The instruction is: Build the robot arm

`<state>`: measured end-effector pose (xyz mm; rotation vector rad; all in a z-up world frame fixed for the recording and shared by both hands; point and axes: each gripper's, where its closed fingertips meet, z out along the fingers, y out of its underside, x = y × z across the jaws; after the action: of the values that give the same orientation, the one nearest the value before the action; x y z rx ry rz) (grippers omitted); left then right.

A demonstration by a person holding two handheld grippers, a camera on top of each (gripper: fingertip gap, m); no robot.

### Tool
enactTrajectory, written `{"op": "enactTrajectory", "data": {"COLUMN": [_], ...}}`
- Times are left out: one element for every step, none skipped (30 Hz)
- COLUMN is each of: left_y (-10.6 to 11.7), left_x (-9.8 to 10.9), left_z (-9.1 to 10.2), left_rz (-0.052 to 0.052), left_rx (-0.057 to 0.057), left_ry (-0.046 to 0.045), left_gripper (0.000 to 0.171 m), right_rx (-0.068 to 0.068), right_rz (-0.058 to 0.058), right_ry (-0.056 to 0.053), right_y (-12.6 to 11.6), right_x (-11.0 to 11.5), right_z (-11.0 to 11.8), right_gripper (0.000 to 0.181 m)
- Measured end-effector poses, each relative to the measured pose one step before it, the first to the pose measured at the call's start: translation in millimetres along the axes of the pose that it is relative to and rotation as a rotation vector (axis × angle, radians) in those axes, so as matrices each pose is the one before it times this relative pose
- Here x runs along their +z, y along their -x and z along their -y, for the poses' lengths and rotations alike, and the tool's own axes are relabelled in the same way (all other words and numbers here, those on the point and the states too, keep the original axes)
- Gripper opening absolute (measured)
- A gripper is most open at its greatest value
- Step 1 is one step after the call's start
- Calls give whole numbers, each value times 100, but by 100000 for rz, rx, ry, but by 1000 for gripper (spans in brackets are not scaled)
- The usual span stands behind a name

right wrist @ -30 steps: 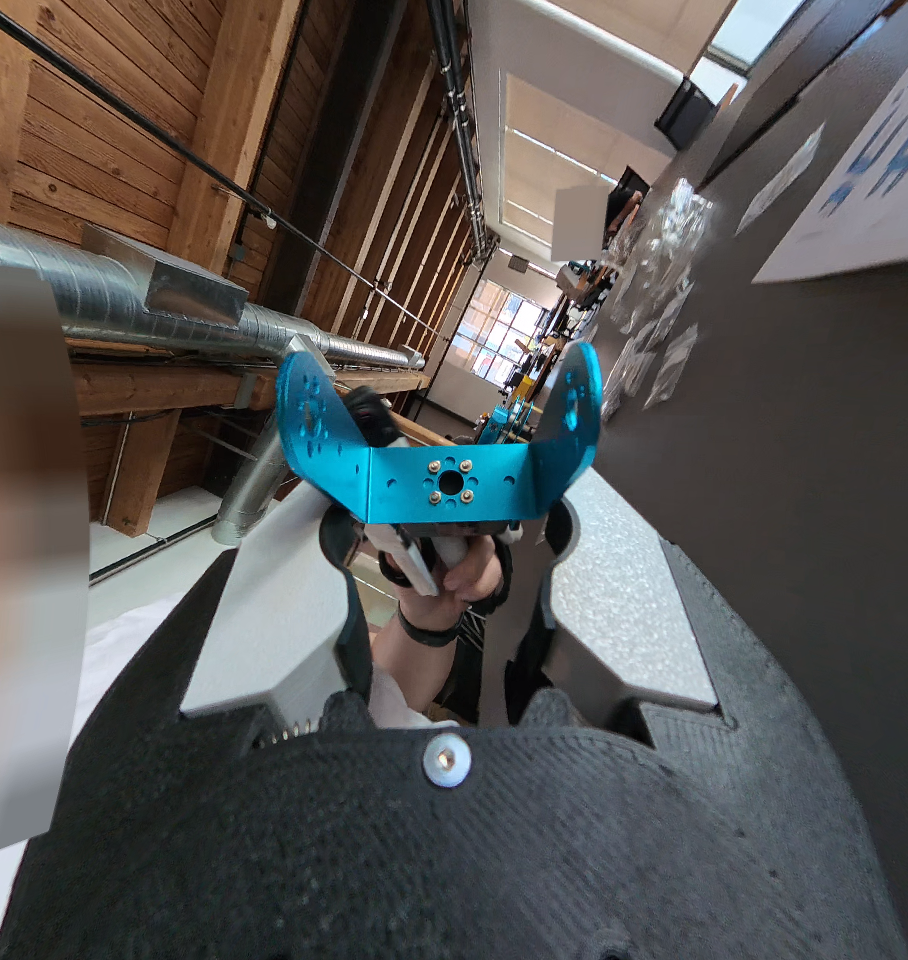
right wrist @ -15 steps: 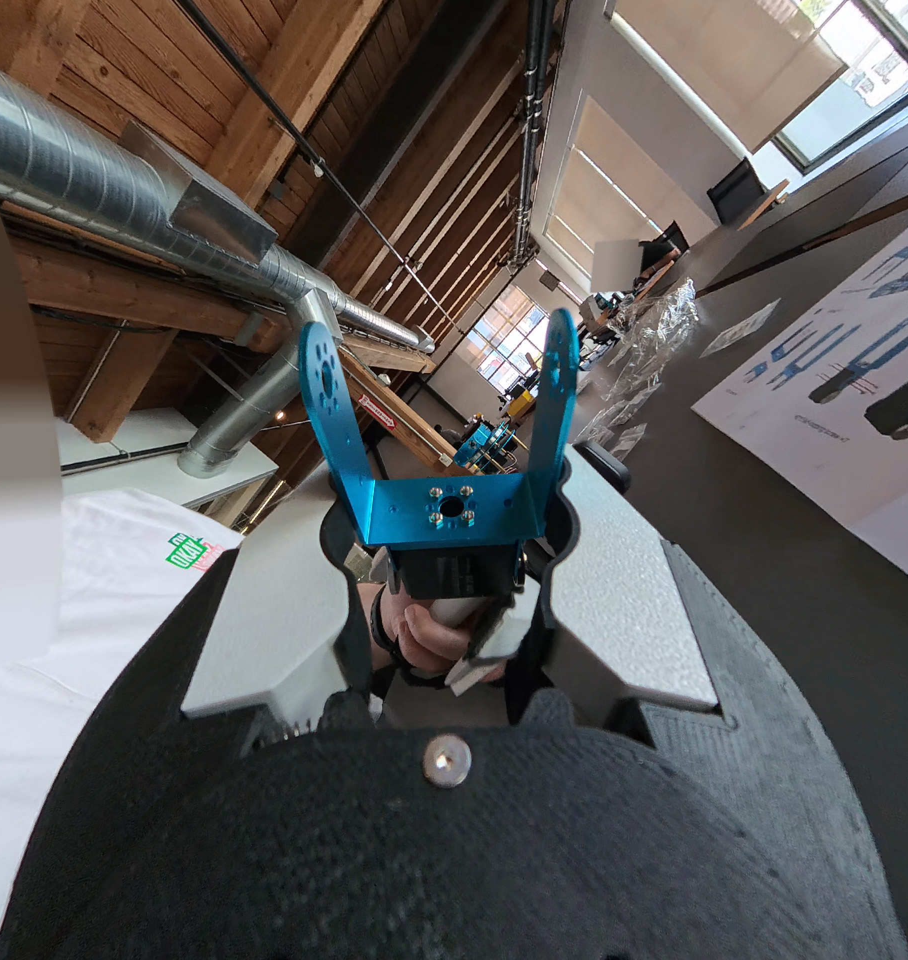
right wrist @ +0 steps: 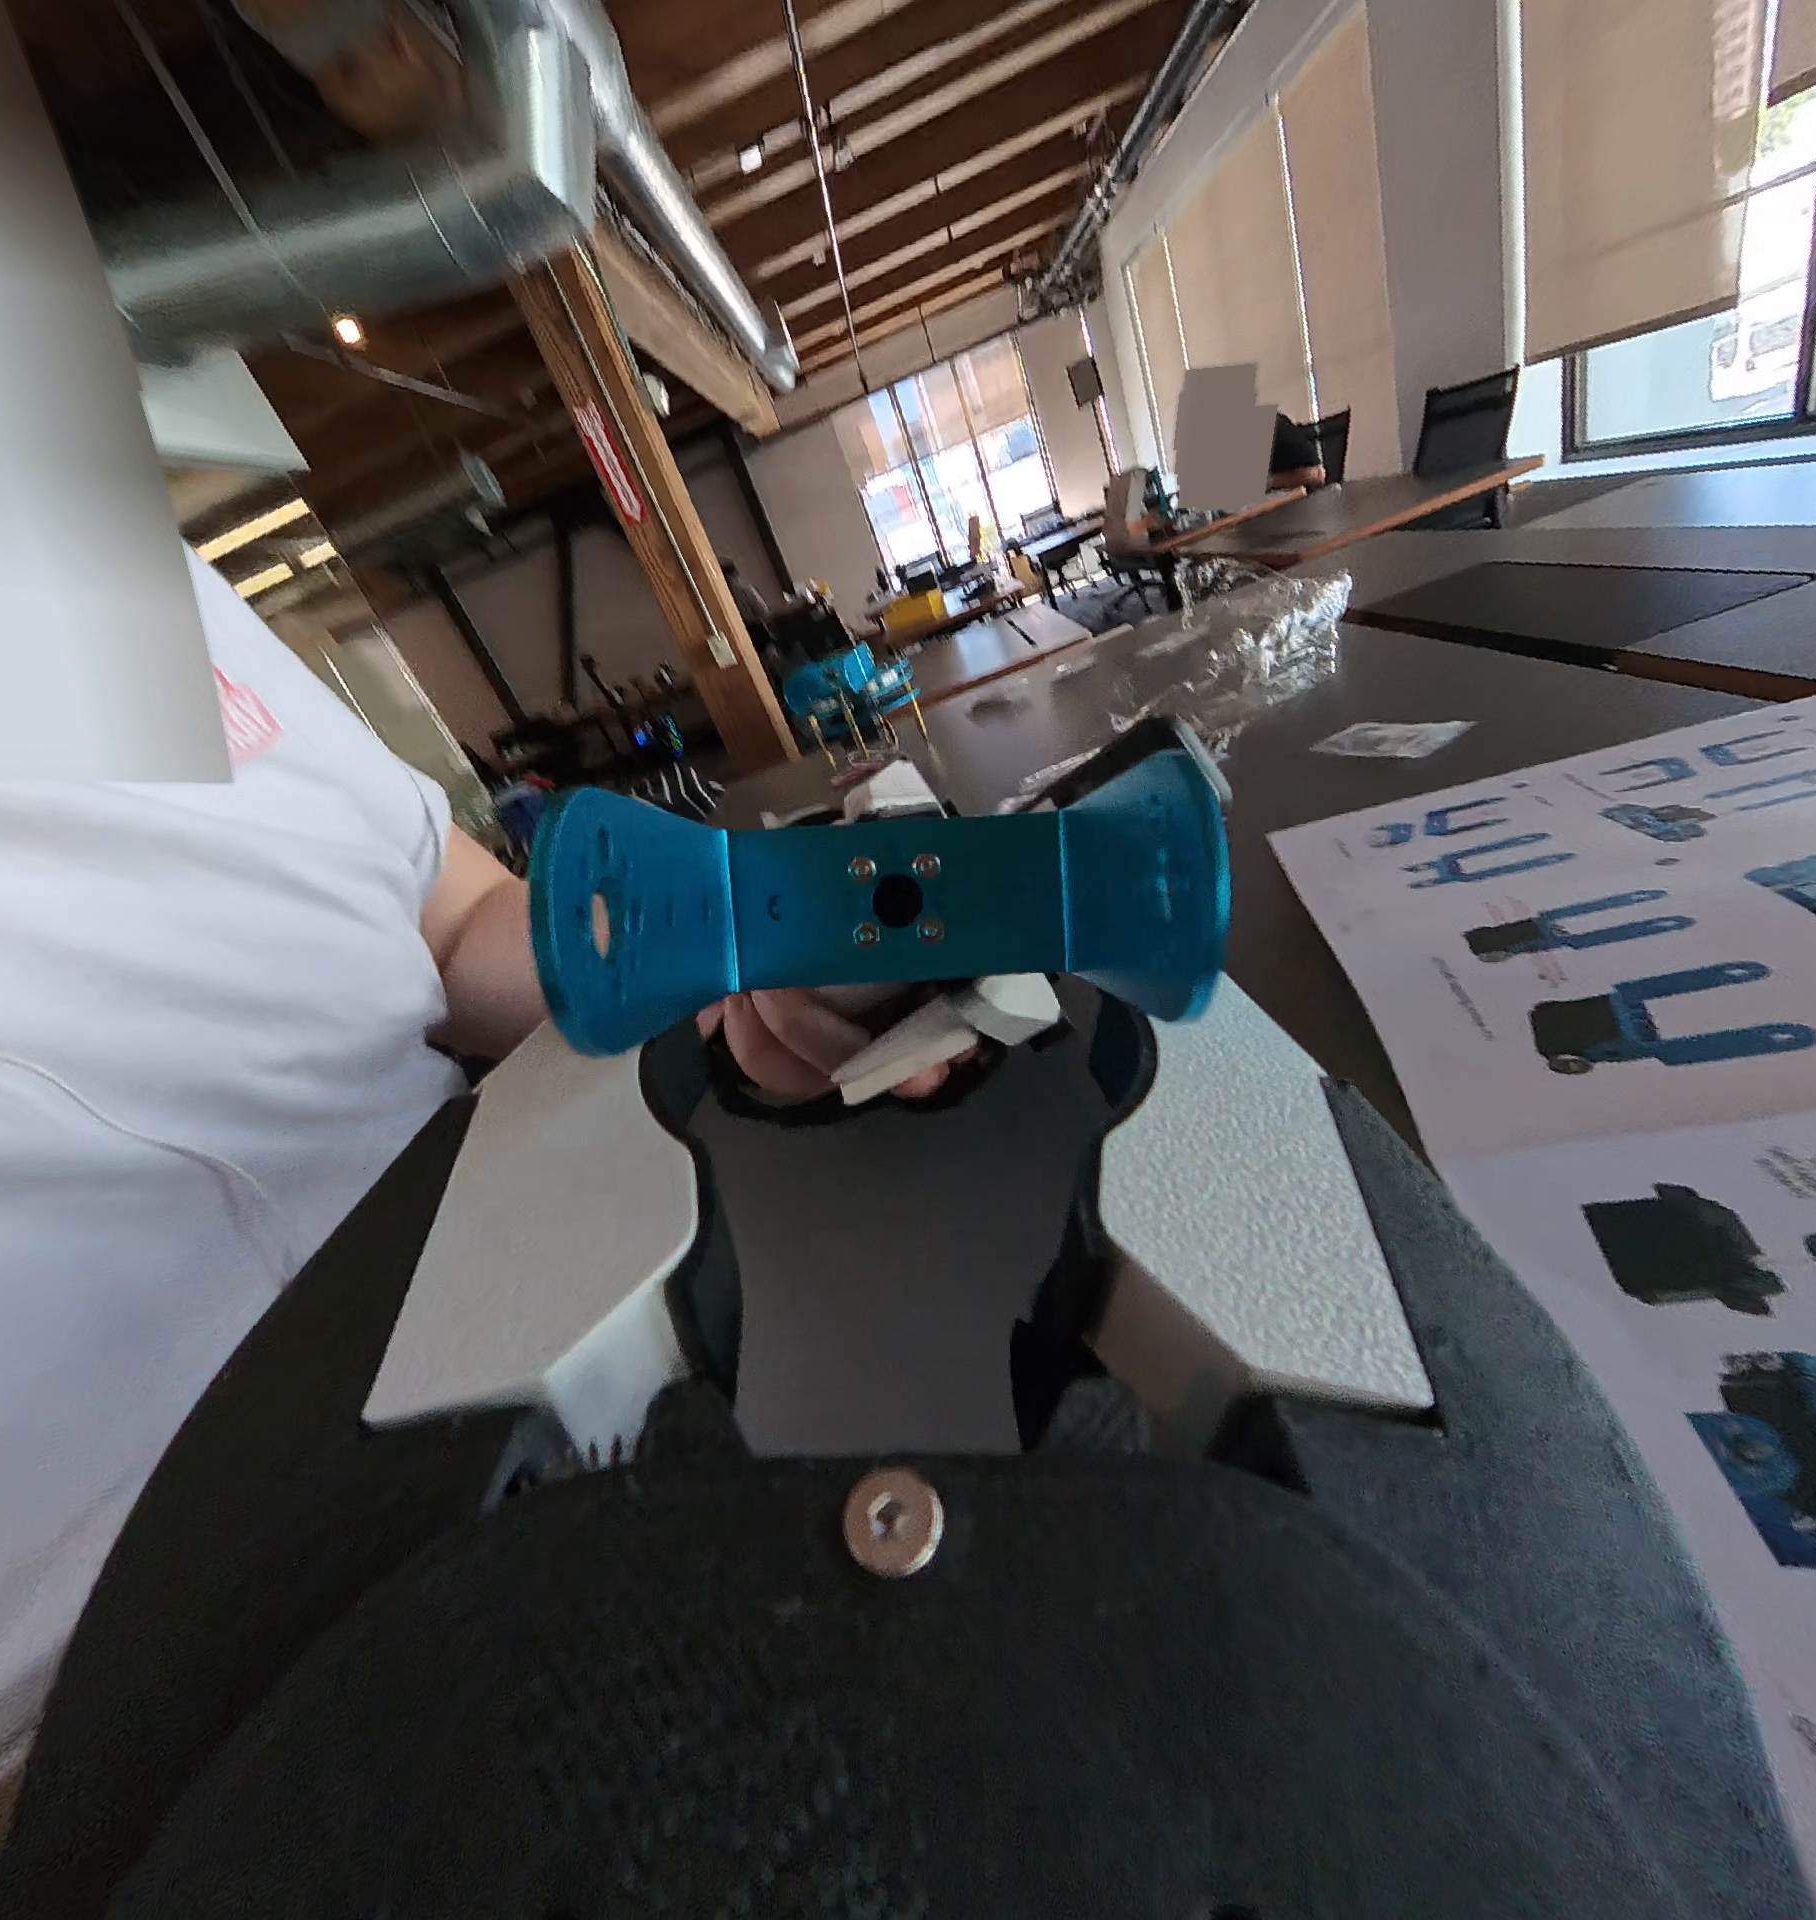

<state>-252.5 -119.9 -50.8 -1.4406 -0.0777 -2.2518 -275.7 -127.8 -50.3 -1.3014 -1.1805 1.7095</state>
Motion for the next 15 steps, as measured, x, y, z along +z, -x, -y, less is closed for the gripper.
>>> {"op": "enactTrajectory", "data": {"left_y": [310, 277, 189, 117, 132, 79, -11, -35, -27, -15, -22, -15, -37, -65, -16], "left_x": [-71, -90, -111, -146, -138, -137, -151, -148, -167, -222, -253, -270, -264, -240, -174], "left_z": [-152, -175, -115, -4, -208, -284, -203, -152, -126, -53, -28, -1, 51, 19, -43], "left_rz": [1121, 1142, 1222, 1574, 2196, 2176, 1907, 1629, 1200, 832, 351, 30, -266, -550, -158], "left_rx": [139, 247, 741, 783, 1068, 621, 522, 873, 404, 66, -184, -657, -479, -466, -801], "left_ry": [1969, 2052, 1350, 321, 1964, 2626, 1833, 1388, 1351, 733, 409, -33, -534, -310, 305], "left_gripper": [30, 30, 29, 28, 27, 27, 25, 25, 24, 23, 23, 22, 22, 22, 21], "right_rx": [-1727, -1044, -909, -1553, -1905, -2627, -2674, -2117, -1809, -1544, -1066, -831, -519, -195, -308], "right_rz": [-474, -369, -867, -1006, -1146, -1092, -1139, -410, -765, -1585, -951, -9, -187, -317, 192], "right_ry": [2470, 2427, 1299, 987, 1929, 2119, 1722, 982, 741, 604, -750, -1405, -1551, -554, -26], "right_y": [-77, -86, -116, -116, -113, -47, -23, 91, 25, -148, -92, 54, 6, -34, 26], "right_x": [-83, -89, -39, -85, -52, -21, 33, 132, 152, 91, 44, -26, -46, -19, 29], "right_z": [-382, -399, -249, -170, -262, -271, -213, -133, -124, -108, 105, 220, 249, 92, -29], "right_gripper": [74, 74, 74, 67, 67, 65, 66, 66, 66, 69, 74, 75, 76, 77, 77]}}
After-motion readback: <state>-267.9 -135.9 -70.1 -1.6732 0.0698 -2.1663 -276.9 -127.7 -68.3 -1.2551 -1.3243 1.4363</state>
